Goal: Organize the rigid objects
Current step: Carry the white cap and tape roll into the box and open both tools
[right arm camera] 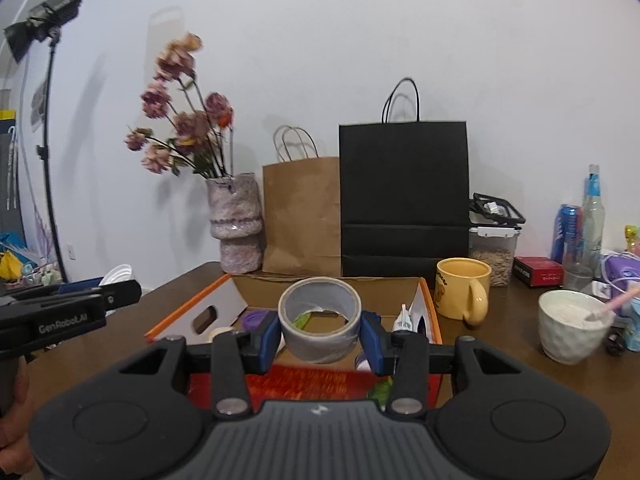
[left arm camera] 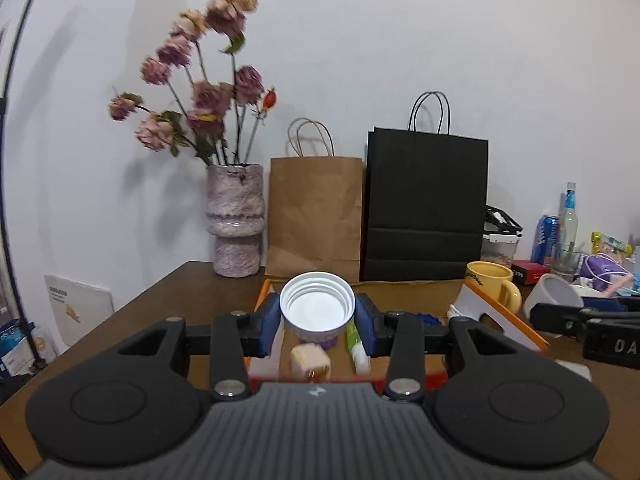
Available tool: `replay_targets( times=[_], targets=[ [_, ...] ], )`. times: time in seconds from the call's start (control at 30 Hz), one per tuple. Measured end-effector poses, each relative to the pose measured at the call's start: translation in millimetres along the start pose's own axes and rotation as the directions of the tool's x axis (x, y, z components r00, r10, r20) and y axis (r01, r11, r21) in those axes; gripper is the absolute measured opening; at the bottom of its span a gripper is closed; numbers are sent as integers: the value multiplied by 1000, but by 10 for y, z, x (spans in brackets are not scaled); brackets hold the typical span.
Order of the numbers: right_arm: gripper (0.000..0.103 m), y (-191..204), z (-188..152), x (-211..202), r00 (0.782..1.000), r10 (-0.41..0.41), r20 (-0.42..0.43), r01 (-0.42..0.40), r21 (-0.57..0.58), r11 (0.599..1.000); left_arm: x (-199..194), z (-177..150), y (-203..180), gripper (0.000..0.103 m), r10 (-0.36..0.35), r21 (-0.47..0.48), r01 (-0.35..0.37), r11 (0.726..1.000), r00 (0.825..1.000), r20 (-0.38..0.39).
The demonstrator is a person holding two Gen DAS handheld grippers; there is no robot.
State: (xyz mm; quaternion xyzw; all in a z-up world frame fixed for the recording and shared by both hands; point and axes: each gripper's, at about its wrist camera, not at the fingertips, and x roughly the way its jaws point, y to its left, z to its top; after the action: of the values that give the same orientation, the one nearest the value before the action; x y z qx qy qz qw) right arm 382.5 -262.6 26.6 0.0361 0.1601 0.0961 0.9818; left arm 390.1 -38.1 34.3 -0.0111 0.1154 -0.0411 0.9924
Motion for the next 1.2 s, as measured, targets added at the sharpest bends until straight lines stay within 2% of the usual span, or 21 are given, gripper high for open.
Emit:
replay_targets(
  times=[0.2,0.37,0.6,0.73,0.8,0.83,0.87,0.93,1.0,1.1,1.17,1.2],
  targets=[
    [42,-235,232,759,998,6,-63,-3,51,999,762,225,-54,40,17,-2,-17,1000,1000,-16],
    [42,-301,299,1209,993,6,-116,2,66,998,1240,307,-81,40,25,2,-25,1000,998,-64],
    [42,-266,419,1427,988,7,-153,2,54,999,1517,396,-124,41,40,23,-37,999,989,-142],
    [42,-297,640,1528,976,25,-215,-10,69,998,1649,526,-118,41,20,40,-11,999,973,-229],
    [42,-333,802,1644,953,24,-303,-3,69,998,1770,612,-92,41,-26,19,34,999,948,-318],
    [42,-349,868,1707,940,28,-339,-6,66,998,1847,647,-79,40,-42,1,46,999,924,-381],
    [42,-374,940,1802,920,37,-390,-12,67,998,1939,679,-60,40,-52,-16,50,999,890,-452],
    [42,-424,1016,2015,856,55,-514,-23,69,997,2084,702,-58,40,-84,-25,84,996,823,-562],
    [42,-463,1040,2165,799,53,-599,-12,71,997,2201,702,-70,40,-78,-18,86,996,759,-646],
    [42,-448,1020,2271,735,28,-678,-4,37,999,2275,708,-64,40,-73,-18,85,996,710,-701],
    [42,-412,1002,2280,718,15,-696,-7,14,1000,2294,714,-58,40,-78,-25,88,996,688,-721],
    [42,-398,1001,2274,716,16,-698,-9,13,1000,2297,726,-68,40,-76,-19,90,996,688,-722]
  ],
)
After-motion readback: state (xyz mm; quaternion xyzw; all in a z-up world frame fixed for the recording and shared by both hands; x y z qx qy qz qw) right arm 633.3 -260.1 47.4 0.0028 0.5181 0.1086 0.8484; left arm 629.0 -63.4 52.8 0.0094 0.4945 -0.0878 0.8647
